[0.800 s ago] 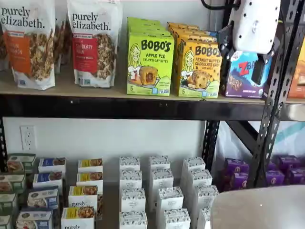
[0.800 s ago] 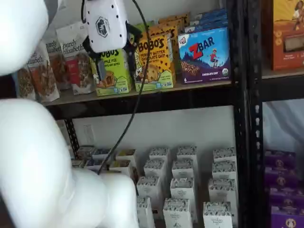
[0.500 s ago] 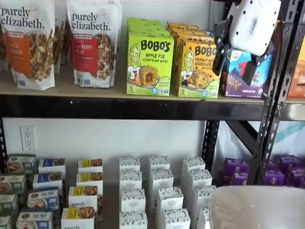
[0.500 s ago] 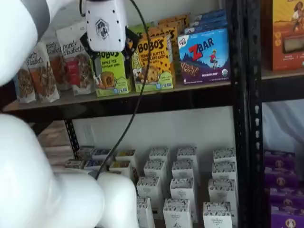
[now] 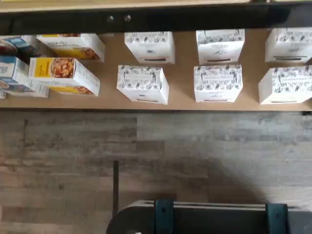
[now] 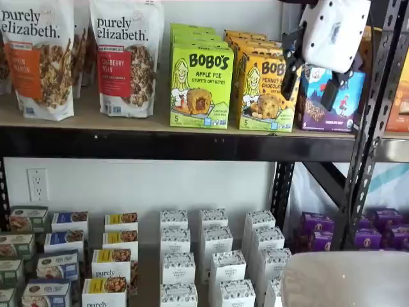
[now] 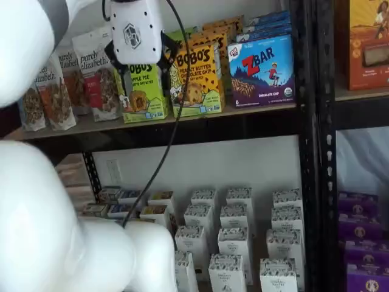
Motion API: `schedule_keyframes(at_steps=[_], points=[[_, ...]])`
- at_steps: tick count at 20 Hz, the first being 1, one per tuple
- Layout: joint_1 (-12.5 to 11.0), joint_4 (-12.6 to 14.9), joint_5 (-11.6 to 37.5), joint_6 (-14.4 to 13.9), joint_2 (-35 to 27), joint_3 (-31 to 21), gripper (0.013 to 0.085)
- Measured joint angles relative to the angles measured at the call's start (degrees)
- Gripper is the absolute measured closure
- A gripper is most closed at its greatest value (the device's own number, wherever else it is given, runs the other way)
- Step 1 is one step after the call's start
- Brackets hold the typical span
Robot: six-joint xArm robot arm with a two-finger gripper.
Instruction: Pick the green box on the top shelf, the fourth from the left
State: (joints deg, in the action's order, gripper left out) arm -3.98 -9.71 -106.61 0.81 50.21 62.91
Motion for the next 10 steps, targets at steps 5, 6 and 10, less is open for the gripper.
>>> schedule_keyframes(at_steps=[5, 6, 10], points=[[3.1, 0.9, 4.4, -2.2, -2.1, 0.4, 0.0130], [4.4, 1.5, 5.4, -3.2, -2.9, 0.8, 0.0130], [9.6, 4.3, 8.1, -7.5, -6.5, 2.8, 0.0130]])
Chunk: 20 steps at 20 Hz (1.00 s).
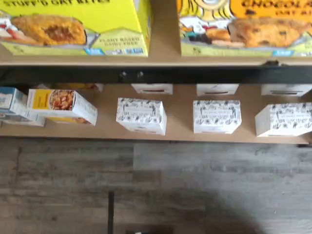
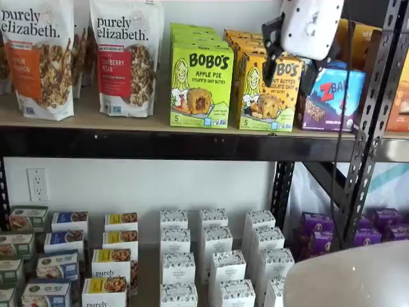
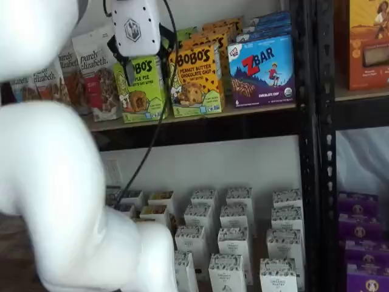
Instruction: Pick the green box on the top shelf, the fourth from the left
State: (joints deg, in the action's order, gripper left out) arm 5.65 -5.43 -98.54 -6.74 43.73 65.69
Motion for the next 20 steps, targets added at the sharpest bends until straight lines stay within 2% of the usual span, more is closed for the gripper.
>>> schedule_keyframes(at_steps=[4, 7, 14, 20], points=[[5.7, 3.5, 2.4, -5.0, -4.0, 2.2, 0.0130], [8.8, 5.1, 4.3, -7.8, -6.5, 3.5, 0.0130], [12.9, 6.5, 7.7, -11.8, -11.2, 6.2, 0.0130], [14.1, 6.4, 11.5, -12.9, -14.8, 8.4, 0.0130]])
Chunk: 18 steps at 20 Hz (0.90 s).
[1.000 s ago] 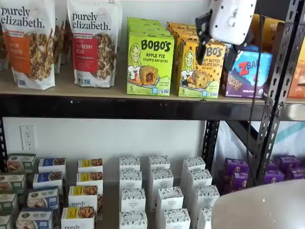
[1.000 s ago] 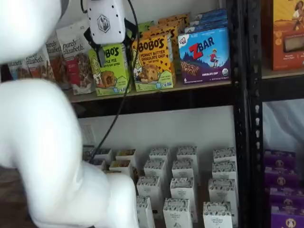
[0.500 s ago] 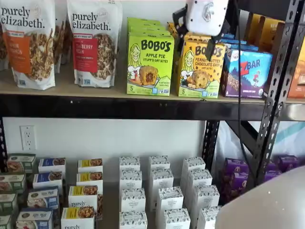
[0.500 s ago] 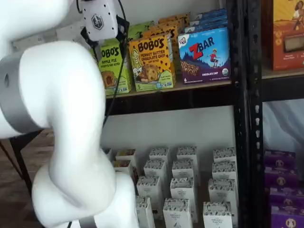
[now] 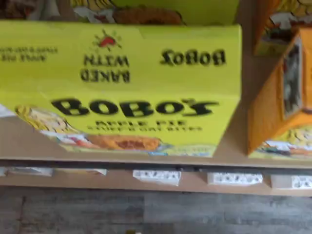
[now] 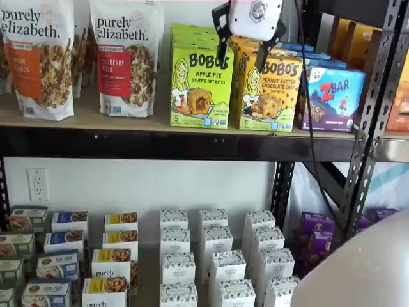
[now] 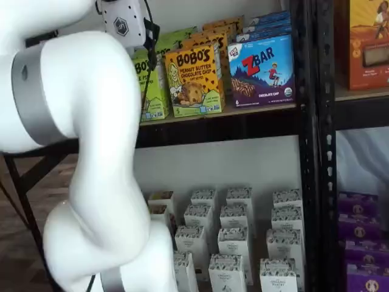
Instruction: Pick the green box on the top shelf, the fourth from the left
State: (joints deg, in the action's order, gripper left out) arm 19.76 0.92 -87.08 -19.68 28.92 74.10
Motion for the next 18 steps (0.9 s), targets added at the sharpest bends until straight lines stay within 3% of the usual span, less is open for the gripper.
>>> schedule_keyframes(at_steps=[18], points=[[1.5, -0.1, 0.9, -1.5, -9.5, 8.1, 0.0130]])
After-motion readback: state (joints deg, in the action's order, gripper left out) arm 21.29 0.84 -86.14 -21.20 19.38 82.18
